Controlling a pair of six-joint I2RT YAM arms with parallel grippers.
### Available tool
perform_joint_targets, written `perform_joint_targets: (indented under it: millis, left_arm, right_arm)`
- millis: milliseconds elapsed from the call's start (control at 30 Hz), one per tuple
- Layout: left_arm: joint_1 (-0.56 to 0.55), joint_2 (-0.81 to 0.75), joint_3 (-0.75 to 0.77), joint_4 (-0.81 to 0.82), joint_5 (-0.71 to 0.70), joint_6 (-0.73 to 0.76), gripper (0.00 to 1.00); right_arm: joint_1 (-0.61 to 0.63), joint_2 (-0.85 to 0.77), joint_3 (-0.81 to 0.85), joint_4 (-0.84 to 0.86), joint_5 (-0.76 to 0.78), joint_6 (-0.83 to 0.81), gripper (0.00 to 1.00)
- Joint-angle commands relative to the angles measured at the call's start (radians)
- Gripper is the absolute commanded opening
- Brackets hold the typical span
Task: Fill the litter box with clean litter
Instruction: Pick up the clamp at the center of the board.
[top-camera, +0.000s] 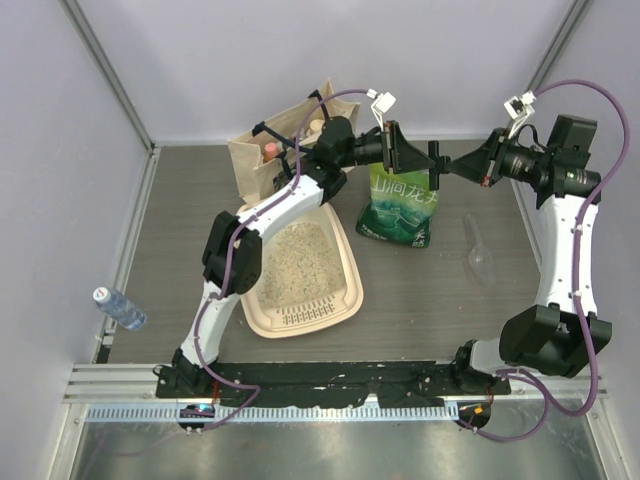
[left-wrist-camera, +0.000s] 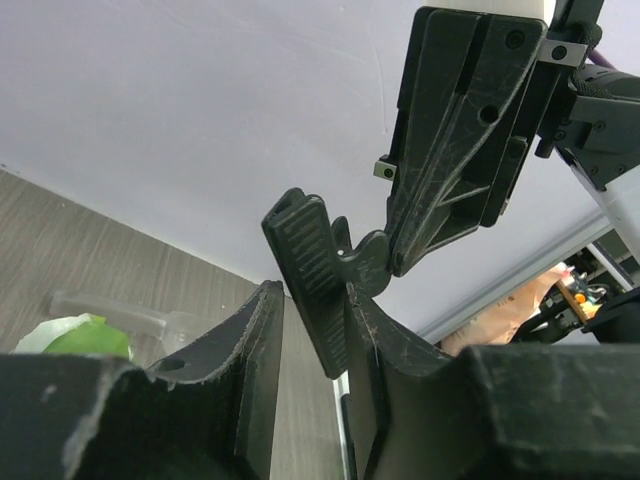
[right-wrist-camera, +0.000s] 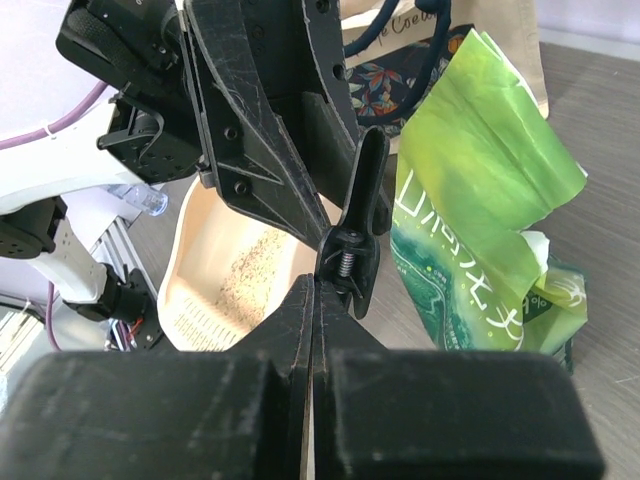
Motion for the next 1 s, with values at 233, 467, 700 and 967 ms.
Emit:
perform_joint_targets:
  millis: [233, 467, 700, 967]
  left_arm:
    - [0.004, 0.006, 0.044, 0.074, 0.042, -0.053, 0.41]
    - [0.005, 0.006, 0.041, 0.117, 0.066, -0.084, 0.12]
    - [0.007, 0.007, 0.049, 0.102, 0.068, -0.067, 0.0]
    - [0.03, 0.01, 0.056, 0.076, 0.066, -0.053, 0.0]
  right_arm:
    - [0.015, 0.001, -0.022, 0.102, -0.001, 0.093, 0.01]
    - [0.017, 0.019, -0.042, 0.116, 0.039, 0.106, 0.01]
    - [0.018, 0.035, -0.044, 0.121, 0.045, 0.1, 0.01]
    - [0.0, 0.007, -0.007, 0.109, 0.007, 0.101, 0.57]
